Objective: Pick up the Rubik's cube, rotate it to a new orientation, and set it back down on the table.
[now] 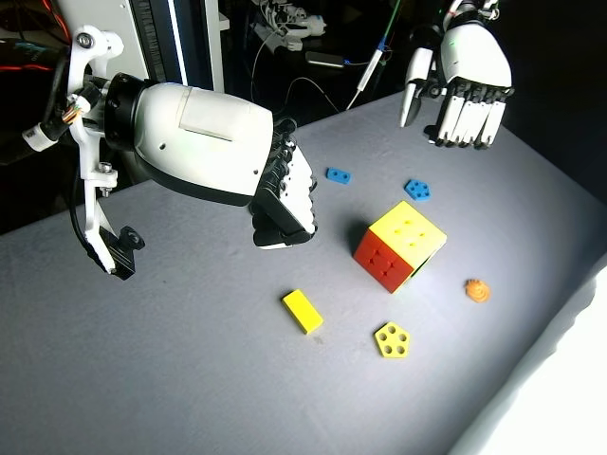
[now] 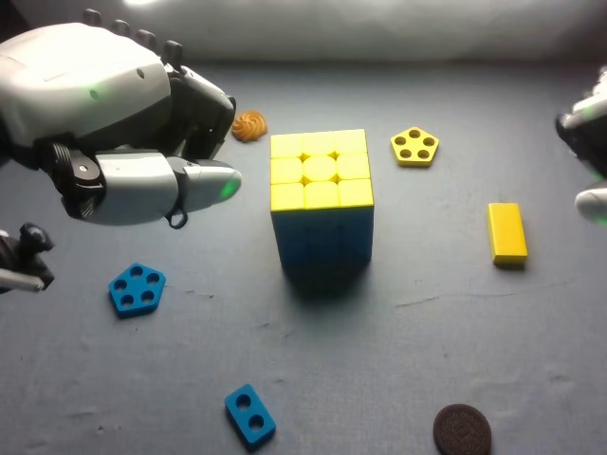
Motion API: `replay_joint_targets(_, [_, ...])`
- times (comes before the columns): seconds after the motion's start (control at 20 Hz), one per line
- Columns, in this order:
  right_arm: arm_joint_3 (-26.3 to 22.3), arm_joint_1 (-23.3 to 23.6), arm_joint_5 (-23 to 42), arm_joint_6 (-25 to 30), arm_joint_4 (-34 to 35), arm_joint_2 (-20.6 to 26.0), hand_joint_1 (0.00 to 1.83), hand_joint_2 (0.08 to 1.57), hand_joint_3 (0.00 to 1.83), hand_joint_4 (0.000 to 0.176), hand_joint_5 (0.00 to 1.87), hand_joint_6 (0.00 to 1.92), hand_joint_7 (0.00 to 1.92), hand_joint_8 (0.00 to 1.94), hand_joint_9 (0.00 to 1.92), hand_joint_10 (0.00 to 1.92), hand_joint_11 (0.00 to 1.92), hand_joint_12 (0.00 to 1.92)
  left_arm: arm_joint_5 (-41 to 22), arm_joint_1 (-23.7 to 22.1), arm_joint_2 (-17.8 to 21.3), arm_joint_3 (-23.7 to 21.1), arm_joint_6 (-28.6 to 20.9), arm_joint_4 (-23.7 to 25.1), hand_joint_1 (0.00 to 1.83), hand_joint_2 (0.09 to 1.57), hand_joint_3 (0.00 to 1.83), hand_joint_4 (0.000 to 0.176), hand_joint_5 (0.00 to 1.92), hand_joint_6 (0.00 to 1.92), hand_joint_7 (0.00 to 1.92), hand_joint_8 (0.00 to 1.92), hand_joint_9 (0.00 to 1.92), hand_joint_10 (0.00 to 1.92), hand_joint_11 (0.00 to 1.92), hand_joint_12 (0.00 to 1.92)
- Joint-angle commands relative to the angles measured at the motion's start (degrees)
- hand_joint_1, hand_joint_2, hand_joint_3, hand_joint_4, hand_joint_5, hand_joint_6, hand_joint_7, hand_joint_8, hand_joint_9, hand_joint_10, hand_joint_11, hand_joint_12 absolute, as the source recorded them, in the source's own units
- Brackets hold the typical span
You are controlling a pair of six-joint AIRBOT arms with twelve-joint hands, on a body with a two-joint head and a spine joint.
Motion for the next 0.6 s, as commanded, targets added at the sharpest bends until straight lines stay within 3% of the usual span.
replay_joint_targets(0.0, [0.08,0.50,6.65,-0.02,1.59,0.29,0.00,1.22,0.06,0.000,0.05,0.04,0.08,0.00,0.03,0.00,0.00,0.00,-6.58,-1.15,0.34,0.17,-0.11,-0.36,0.16,1.23,0.03,0.000,0.08,0.02,0.11,0.01,0.12,0.03,0.00,0.37])
replay_joint_targets(0.2, [0.09,0.49,6.65,-0.21,1.49,0.29,0.00,1.23,0.03,0.000,0.06,0.03,0.09,0.00,0.03,0.00,0.00,0.00,-5.71,-1.18,0.34,0.13,-0.11,-0.48,0.21,1.22,0.00,0.000,0.06,0.00,0.11,0.01,0.10,0.01,0.00,0.32])
replay_joint_targets(0.4, [0.09,0.50,6.69,-0.22,1.38,0.28,0.00,1.24,0.03,0.000,0.01,0.01,0.05,0.00,0.01,0.00,0.00,0.00,-1.99,-2.00,0.11,-0.03,-0.05,-0.48,0.13,1.24,0.00,0.000,0.06,0.00,0.08,0.00,0.10,0.01,0.00,0.36])
replay_joint_targets(0.55, [0.09,0.50,6.69,-0.23,1.37,0.28,0.02,1.25,0.03,0.000,0.06,0.03,0.08,0.01,0.03,0.01,0.00,0.00,3.34,-3.95,-0.62,-0.19,2.62,-1.21,0.06,1.22,0.00,0.000,0.01,0.00,0.05,0.00,0.05,0.00,0.00,0.16])
